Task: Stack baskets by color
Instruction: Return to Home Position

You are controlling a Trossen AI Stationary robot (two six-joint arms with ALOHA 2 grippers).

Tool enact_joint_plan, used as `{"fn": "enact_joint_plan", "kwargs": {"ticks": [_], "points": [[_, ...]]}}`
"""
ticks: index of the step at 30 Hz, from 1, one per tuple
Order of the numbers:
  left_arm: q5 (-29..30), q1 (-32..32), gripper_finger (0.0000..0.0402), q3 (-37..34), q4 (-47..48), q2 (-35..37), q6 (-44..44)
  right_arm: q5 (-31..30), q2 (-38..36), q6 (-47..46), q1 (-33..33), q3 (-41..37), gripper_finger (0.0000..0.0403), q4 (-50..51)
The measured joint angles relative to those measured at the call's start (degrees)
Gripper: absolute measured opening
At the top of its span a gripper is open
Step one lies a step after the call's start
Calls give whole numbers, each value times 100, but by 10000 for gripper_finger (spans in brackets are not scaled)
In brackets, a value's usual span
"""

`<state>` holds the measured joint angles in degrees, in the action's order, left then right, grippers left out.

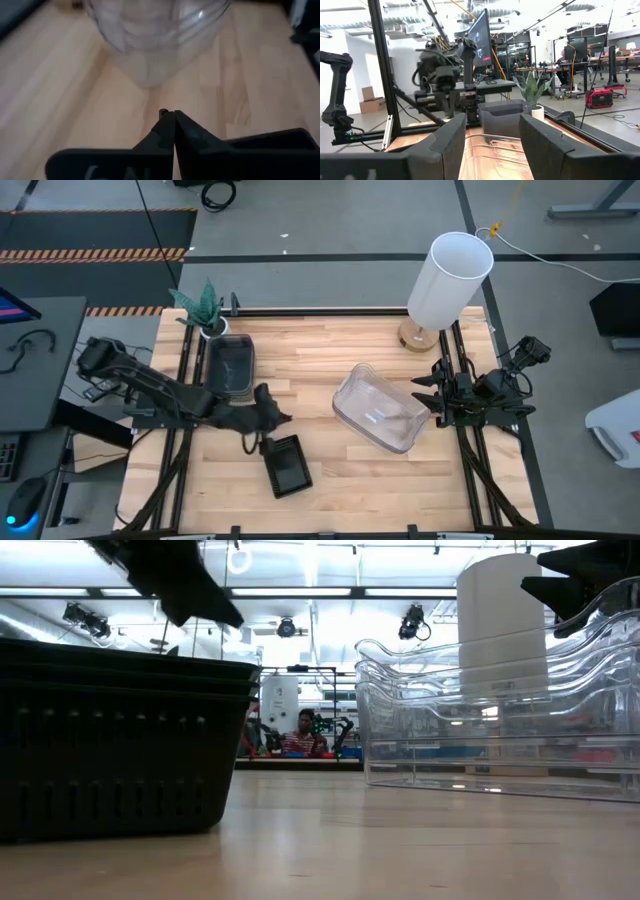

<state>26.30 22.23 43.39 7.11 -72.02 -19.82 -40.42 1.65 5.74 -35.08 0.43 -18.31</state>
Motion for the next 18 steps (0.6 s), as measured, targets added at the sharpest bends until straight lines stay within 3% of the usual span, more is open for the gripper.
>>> {"fn": "enact_joint_plan", "kwargs": {"ticks": [9, 18], "points": [[162, -387, 4, -1789, -2981, 1142, 1173, 0, 0, 0, -1, 0, 189, 2], [169, -913, 3, -3109, -4174, 2445, 1349, 0, 0, 1, 0, 0, 189, -3]]}}
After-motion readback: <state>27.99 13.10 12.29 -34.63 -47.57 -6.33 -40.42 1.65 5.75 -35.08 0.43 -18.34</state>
